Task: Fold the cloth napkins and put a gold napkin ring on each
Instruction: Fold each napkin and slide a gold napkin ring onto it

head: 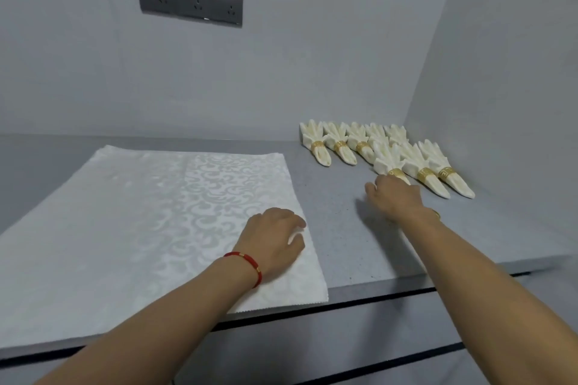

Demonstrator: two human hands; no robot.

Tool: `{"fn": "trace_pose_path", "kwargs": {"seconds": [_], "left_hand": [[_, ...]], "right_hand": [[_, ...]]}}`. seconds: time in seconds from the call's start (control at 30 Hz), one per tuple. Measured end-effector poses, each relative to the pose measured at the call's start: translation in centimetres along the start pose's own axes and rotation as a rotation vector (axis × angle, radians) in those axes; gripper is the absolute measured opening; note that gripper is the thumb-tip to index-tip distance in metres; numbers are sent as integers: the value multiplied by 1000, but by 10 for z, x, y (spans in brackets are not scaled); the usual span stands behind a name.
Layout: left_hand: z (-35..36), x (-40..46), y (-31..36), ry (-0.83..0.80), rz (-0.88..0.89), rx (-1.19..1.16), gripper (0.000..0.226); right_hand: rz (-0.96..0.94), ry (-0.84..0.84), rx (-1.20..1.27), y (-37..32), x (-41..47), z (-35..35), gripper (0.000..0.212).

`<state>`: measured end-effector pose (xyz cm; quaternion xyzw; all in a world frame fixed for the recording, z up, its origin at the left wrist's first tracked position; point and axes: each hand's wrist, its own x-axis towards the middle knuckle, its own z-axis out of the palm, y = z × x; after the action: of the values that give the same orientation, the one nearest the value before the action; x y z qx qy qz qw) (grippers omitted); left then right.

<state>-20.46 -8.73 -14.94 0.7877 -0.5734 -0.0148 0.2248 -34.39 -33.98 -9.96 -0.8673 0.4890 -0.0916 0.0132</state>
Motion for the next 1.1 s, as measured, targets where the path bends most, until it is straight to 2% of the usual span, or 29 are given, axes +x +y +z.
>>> {"fn": "trace_pose_path", "kwargs": {"seconds": [0.1, 0.17, 0.33, 0.4, 0.47, 0.53, 0.6, 0.67, 0.73, 0.77, 0.9, 1.0, 1.1], "left_hand": [[24, 14, 10, -76, -12, 74, 41], [35, 19, 13, -22, -23, 103, 40], [43, 22, 11, 57, -35, 84, 36], [43, 23, 10, 51, -38, 54, 35], [38, 23, 10, 73, -28, -42, 36], [24, 18, 8, 130, -3, -138, 36], [6, 9, 2, 150, 4, -142, 35], [-16, -8, -12, 137, -35, -85, 33], [-37, -27, -32, 129, -79, -18, 27], [-46, -37, -41, 115, -87, -8, 23], [-80, -86, -64, -3, -34, -37, 14], [-87, -117, -75, -44, -7, -99, 7], [-84, -136, -85, -131, 61, -64, 32]], "right_hand": [[132, -152, 25, 27, 22, 4, 59], [183, -217, 40, 36, 33, 6, 71], [201, -236, -24, 51, 48, 11, 72], [183, -190, -67, 54, 53, 17, 68], [106, -53, -115, 43, 49, 18, 60], [-48, 133, -127, 17, 30, 17, 47], [-272, 222, 38, -16, -6, 15, 33], [-530, 75, 317, -49, -54, 11, 18], [-792, -112, 403, -74, -96, 7, 14], [-864, -196, 424, -83, -111, 6, 17], [-931, -435, 384, -107, -143, 15, 34], [-882, -510, 459, -112, -144, 18, 28], [-855, -525, 484, -114, -145, 13, 23]]}}
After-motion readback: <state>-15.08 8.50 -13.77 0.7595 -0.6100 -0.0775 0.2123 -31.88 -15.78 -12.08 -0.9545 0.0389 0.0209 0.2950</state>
